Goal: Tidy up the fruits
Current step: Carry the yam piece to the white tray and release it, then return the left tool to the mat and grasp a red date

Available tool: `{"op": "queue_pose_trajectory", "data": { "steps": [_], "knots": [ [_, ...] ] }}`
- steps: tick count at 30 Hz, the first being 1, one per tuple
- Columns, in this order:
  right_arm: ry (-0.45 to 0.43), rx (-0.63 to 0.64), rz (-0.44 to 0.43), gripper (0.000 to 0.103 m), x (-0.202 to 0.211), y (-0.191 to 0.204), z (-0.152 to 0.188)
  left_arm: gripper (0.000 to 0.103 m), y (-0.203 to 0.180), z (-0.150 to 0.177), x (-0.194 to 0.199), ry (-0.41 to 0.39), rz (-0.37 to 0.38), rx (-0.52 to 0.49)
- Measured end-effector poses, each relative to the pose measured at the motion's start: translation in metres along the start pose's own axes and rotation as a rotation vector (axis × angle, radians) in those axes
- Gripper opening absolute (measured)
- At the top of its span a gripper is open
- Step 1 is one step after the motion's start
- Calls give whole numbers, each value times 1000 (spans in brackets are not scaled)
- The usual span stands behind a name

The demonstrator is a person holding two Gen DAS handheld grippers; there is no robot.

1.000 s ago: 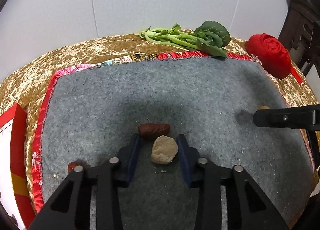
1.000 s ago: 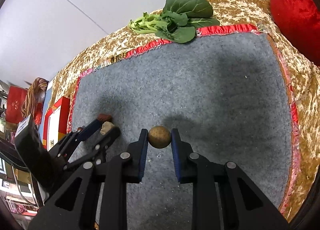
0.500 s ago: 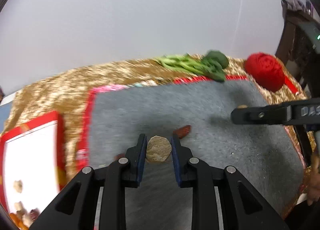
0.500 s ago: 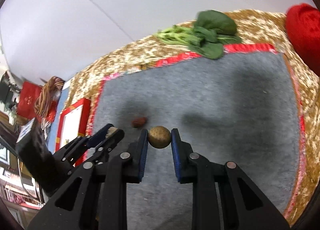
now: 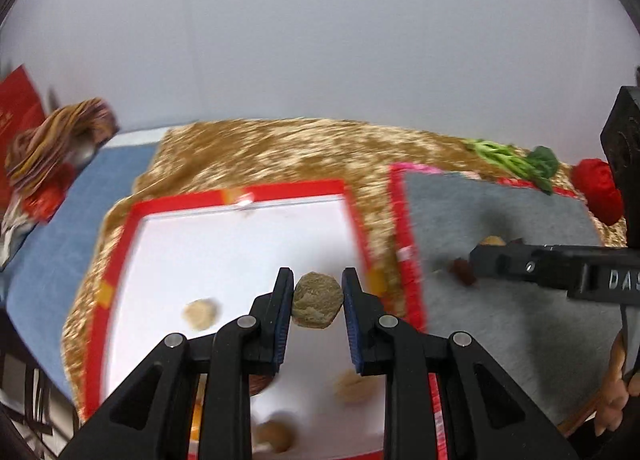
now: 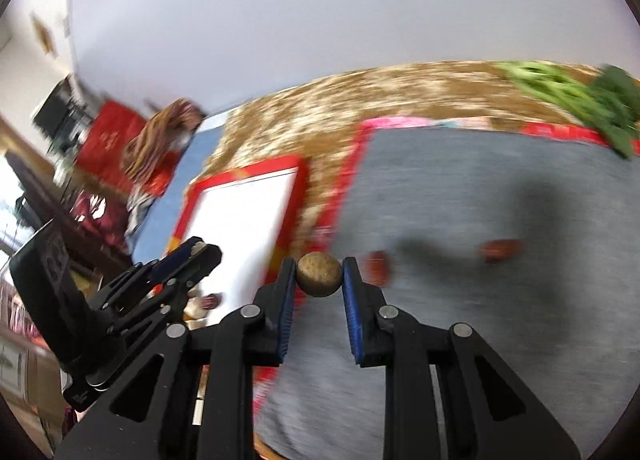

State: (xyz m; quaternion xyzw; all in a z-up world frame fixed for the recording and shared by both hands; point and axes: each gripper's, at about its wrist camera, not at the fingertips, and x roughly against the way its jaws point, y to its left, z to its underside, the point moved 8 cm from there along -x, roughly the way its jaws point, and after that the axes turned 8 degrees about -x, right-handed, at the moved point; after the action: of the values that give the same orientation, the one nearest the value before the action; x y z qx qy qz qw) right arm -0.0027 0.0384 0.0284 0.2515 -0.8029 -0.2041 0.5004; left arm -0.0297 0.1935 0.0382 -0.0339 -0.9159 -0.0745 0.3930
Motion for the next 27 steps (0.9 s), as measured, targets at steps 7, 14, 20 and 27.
{"op": "queue_pose_trajectory", "data": {
  "steps": [7,14,20,27],
  "knots": [
    [67,162,-46,25,-54,70,32,24,46,24,-1,50,-27,63],
    [141,228,-24,25,-90,82,53,24,57,36,-8,102,-44,68],
    [180,241,-14,25,-104,84,61,25,71,44,-12,133,-84,89],
    [181,178,-46,68,-99,81,53,42,73,42,-10,131,-125,84]
  ]
}}
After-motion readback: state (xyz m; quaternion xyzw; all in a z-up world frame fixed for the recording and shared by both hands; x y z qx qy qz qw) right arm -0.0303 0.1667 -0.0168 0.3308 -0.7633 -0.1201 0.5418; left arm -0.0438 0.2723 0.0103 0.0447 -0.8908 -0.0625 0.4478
